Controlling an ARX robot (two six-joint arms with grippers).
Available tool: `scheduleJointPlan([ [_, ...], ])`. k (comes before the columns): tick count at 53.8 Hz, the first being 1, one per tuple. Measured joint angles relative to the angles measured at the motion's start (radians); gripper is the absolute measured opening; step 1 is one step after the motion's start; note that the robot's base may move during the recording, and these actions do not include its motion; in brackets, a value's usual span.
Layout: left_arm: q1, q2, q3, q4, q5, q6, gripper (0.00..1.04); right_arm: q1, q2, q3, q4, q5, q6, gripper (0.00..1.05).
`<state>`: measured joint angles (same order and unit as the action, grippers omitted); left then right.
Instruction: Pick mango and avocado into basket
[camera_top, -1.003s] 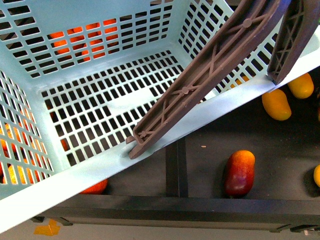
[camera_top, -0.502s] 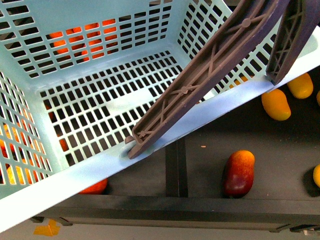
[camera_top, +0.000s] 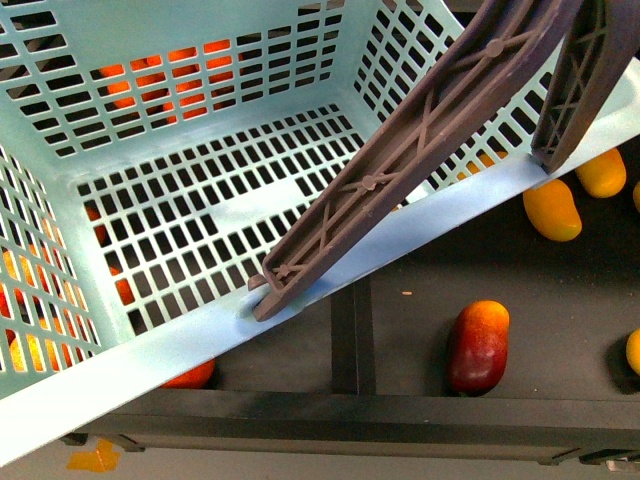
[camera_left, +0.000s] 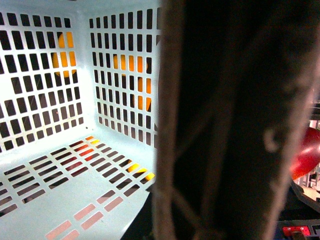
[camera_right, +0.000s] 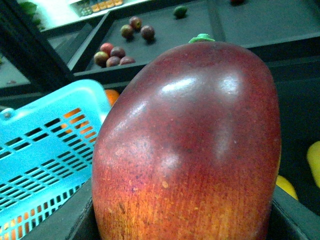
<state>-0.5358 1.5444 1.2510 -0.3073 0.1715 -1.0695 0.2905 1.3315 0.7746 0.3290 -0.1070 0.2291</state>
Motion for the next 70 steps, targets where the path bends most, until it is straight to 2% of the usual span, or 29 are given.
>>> scheduleJointPlan([
  [12,0.0,0.0,0.0,0.0,0.0,0.0,0.04,0.156,0.088,0.021,0.012,0.039,0.011,0.63],
  [21,0.0,0.0,0.0,0.0,0.001,0.0,0.04,0.219,0.12,0.021,0.017,0.053,0.013,0.63],
  [22,0.0,0.0,0.0,0.0,0.001,0.0,0.04,0.222,0.121,0.021,0.017,0.053,0.014,0.64],
  [25,0.0,0.0,0.0,0.0,0.0,0.0,0.04,0.232,0.123,0.021,0.017,0.056,0.017,0.74],
  [34,0.0,0.0,0.0,0.0,0.001,0.0,0.04,0.231,0.122,0.017,0.017,0.067,0.035,0.98],
  [52,0.002,0.008,0.0,-0.002,-0.014,0.005,0.04,0.107,0.009,-0.035,-0.023,0.18,0.027,0.96],
  [57,-0.001,0.009,0.0,-0.002,-0.006,0.004,0.04,0.113,0.004,-0.133,0.237,0.393,-0.08,0.83],
  [60,-0.003,0.01,0.0,-0.002,0.002,0.004,0.04,0.101,-0.009,-0.194,0.342,0.442,-0.13,0.76],
  [65,-0.003,0.01,0.0,-0.002,0.015,-0.002,0.04,0.064,-0.057,-0.288,0.436,0.445,-0.172,0.64],
  [70,-0.002,0.01,0.0,-0.002,-0.004,0.002,0.04,0.005,-0.161,-0.399,0.467,0.392,-0.203,0.43],
])
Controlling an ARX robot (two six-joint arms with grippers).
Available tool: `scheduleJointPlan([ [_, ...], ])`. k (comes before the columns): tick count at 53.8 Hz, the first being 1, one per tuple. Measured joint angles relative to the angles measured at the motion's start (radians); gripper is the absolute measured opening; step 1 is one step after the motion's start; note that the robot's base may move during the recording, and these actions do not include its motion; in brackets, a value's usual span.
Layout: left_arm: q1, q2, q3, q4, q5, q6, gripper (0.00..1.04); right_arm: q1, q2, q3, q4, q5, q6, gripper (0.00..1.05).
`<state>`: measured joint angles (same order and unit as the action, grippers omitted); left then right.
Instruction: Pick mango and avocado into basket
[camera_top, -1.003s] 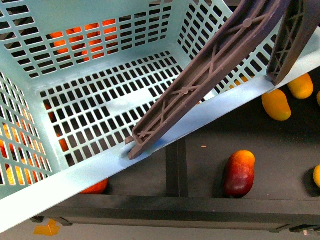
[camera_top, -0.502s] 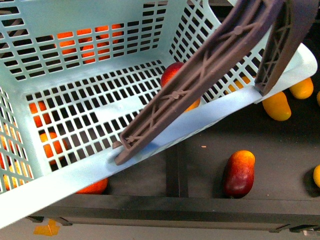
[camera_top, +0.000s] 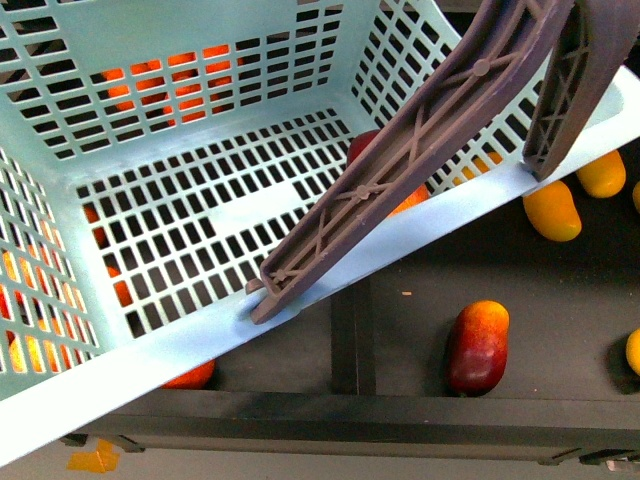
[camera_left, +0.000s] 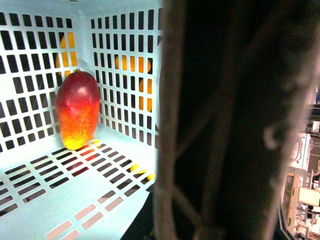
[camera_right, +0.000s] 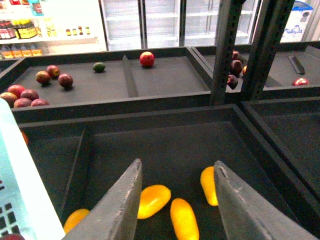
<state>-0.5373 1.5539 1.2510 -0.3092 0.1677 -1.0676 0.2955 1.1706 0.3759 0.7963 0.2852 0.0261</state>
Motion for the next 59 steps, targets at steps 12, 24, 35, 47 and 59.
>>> scheduleJointPlan([
  [12,0.0,0.0,0.0,0.0,0.0,0.001,0.04,-0.094,-0.154,-0.156,-0.009,-0.097,-0.021,0.02],
  [24,0.0,0.0,0.0,0.0,0.005,0.001,0.04,-0.167,-0.316,-0.256,-0.075,-0.162,-0.021,0.02],
  [35,0.0,0.0,0.0,0.0,-0.002,0.002,0.04,-0.243,-0.448,-0.306,-0.153,-0.262,-0.023,0.08],
  [47,0.0,0.0,0.0,0.0,0.001,0.001,0.04,-0.291,-0.458,-0.307,-0.156,-0.283,-0.023,0.52],
  [59,0.0,0.0,0.0,0.0,0.001,0.001,0.04,-0.292,-0.458,-0.307,-0.156,-0.283,-0.023,0.98],
])
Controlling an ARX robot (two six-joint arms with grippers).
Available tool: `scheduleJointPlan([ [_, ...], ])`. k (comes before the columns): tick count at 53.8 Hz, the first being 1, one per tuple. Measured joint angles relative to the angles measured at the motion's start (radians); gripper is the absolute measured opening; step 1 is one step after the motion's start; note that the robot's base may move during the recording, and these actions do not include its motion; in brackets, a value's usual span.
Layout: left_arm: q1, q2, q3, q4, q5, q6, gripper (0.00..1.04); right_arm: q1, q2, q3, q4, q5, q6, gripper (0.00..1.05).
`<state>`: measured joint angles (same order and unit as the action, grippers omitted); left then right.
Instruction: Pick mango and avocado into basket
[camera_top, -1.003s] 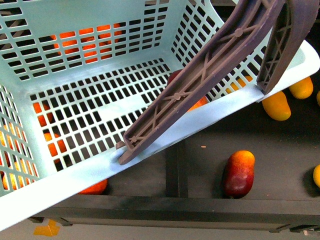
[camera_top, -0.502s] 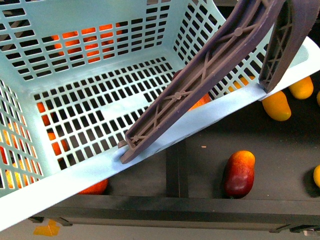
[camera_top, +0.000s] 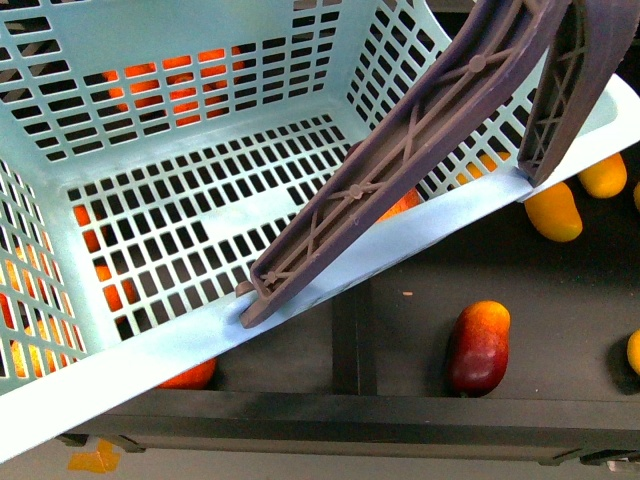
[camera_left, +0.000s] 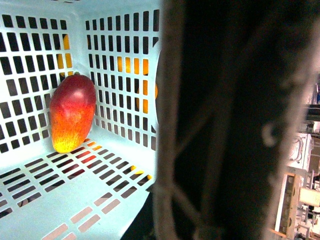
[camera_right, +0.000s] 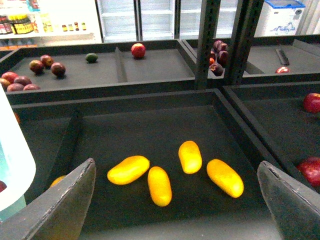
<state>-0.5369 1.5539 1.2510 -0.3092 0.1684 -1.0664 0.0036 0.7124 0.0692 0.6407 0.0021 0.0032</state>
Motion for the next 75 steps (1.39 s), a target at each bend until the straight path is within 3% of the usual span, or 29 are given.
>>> scheduleJointPlan([
  [75,0.0,0.003,0.003,0.0,0.0,-0.001,0.04,-0.004,-0.003,-0.003,-0.002,-0.003,0.0,0.96],
])
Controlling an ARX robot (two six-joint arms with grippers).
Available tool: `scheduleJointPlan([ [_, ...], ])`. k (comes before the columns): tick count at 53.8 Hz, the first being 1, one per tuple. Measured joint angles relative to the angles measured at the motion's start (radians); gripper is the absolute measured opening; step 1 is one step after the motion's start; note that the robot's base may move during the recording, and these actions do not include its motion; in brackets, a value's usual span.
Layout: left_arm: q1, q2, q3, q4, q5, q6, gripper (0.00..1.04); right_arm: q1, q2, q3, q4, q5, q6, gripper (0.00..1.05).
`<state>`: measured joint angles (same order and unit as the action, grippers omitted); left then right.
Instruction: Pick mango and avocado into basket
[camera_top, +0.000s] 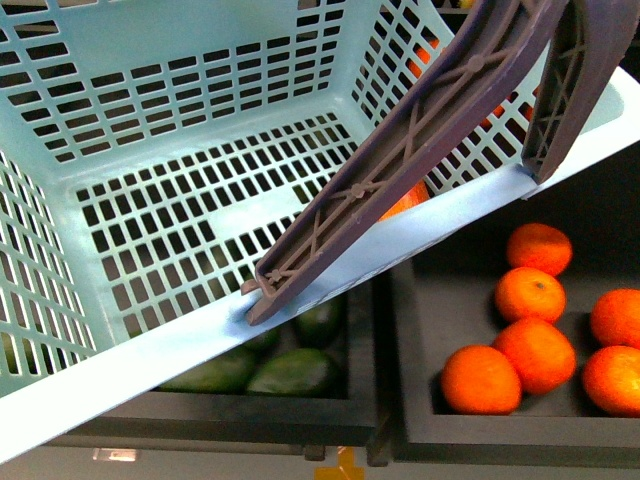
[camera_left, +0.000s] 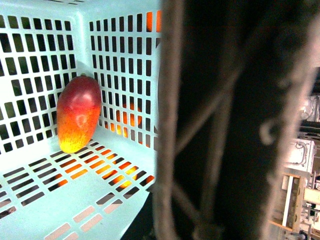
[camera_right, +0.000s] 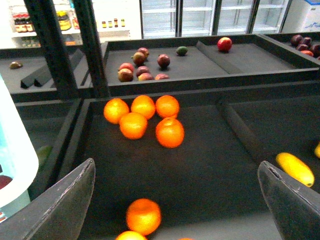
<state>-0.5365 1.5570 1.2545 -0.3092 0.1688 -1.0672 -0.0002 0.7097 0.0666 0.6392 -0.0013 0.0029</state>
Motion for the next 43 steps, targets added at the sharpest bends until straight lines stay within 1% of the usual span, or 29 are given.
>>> scheduleJointPlan([
  [43,0.0,0.001,0.0,0.0,0.0,0.0,0.04,0.0,-0.003,-0.002,0.0,0.0,0.0,0.96],
])
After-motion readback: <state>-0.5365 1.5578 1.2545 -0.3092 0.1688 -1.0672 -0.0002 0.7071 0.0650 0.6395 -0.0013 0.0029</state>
